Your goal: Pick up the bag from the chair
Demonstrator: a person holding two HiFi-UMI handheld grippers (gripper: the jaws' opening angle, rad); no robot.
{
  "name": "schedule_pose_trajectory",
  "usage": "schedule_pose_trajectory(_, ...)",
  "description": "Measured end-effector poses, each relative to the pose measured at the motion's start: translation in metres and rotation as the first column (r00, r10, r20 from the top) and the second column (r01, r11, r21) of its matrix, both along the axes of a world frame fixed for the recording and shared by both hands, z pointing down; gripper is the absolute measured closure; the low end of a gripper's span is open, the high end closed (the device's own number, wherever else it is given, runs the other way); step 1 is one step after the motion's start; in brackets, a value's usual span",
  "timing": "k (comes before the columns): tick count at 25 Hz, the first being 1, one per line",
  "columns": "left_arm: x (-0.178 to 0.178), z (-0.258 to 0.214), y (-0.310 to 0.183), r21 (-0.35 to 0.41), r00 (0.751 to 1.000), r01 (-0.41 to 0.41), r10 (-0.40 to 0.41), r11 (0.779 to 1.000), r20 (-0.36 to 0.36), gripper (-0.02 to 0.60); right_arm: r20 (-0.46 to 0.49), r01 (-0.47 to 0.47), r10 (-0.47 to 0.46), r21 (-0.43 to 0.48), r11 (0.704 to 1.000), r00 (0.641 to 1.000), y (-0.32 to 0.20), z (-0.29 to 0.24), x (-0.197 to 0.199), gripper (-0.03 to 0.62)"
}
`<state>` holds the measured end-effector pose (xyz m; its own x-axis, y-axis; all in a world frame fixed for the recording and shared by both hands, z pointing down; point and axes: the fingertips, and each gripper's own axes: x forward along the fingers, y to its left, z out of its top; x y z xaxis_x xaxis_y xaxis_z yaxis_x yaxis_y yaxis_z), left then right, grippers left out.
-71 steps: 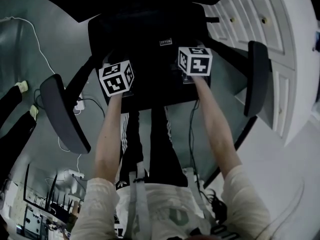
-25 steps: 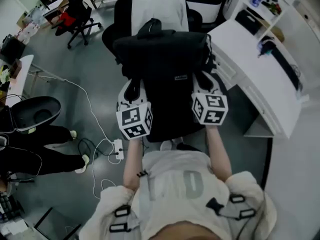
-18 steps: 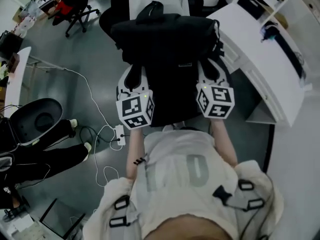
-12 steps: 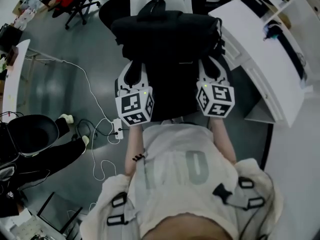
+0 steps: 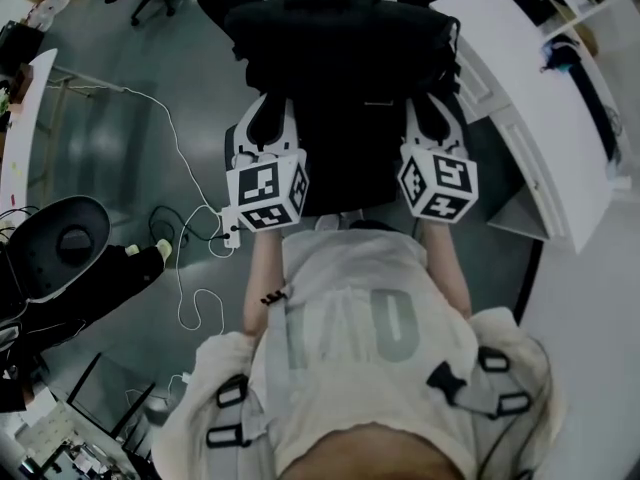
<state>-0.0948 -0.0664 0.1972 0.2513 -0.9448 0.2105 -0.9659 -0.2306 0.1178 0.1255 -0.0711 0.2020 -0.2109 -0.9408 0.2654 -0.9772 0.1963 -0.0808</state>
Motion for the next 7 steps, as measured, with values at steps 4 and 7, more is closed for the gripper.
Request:
schedule_pose_trajectory(4, 0.0027, -0.0002, -0.0019, -0.004, 1.000, 0.008, -0.008, 1.000, 0.006, 0.497, 0.004, 0.012, -0.012, -0.006, 1.000, 1.000, -0.0043, 0.0007, 0.0025, 0.520)
schedule_pose_trajectory(7, 0.0092, 0.0043, -0.0027, -0.001, 1.000, 0.014, -0.014, 1.000, 0.010, 0.495, 0.007, 0.020, -0.020, -0.002, 1.000, 1.000, -0.0065, 0.0052, 0.0086, 0.520)
